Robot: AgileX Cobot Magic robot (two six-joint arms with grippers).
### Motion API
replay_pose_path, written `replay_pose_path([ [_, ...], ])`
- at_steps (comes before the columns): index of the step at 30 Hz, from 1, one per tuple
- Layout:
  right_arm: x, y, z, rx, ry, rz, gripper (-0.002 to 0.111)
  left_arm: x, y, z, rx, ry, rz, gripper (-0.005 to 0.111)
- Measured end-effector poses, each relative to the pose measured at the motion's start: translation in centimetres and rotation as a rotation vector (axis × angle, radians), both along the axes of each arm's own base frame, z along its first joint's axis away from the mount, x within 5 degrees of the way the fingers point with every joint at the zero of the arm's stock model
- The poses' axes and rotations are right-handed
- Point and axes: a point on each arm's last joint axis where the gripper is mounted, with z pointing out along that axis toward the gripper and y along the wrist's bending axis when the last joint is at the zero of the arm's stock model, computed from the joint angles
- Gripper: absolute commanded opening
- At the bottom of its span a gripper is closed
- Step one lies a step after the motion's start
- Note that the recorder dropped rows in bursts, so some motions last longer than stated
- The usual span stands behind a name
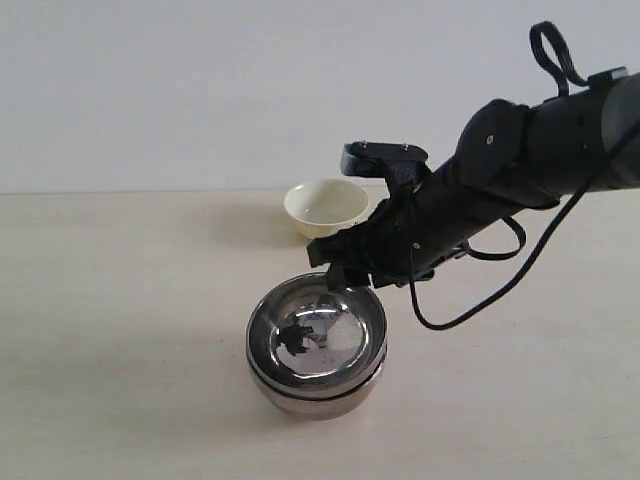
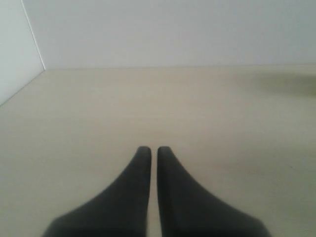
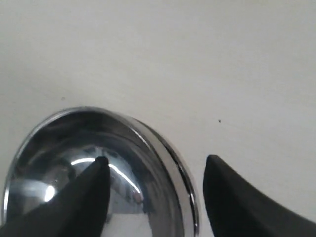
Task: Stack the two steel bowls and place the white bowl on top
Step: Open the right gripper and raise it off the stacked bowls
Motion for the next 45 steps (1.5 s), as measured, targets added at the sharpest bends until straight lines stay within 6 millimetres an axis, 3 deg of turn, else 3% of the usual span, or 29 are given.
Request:
replay_pose_path([
  [3,0.4,0.5,1.3,0.023,-0.01,0.015,0.026,0.0,0.0,0.0,0.0,0.0,0.0,0.004],
  [6,0.2,1.2,1.7,0.024,-0.009,0.047,0.0,0.0,0.0,0.0,0.0,0.0,0.0,0.004],
  [11,-0.8,2.6,0.6,-0.012,0.014,0.129,0.0,0.0,0.0,0.0,0.0,0.0,0.0,0.004],
  [23,0.0,2.9,-4.6,-0.099,0.099,0.139,0.0,0.0,0.0,0.0,0.0,0.0,0.0,0.004],
  [31,0.0,3.0,-5.2,-0.104,0.11,0.136,0.0,0.0,0.0,0.0,0.0,0.0,0.0,0.004],
  [38,-0.1,2.9,-3.5,-0.085,0.074,0.138,0.0,0.0,0.0,0.0,0.0,0.0,0.0,0.004],
  [45,0.5,3.1,1.9,-0.01,-0.09,0.126,0.0,0.0,0.0,0.0,0.0,0.0,0.0,0.004],
])
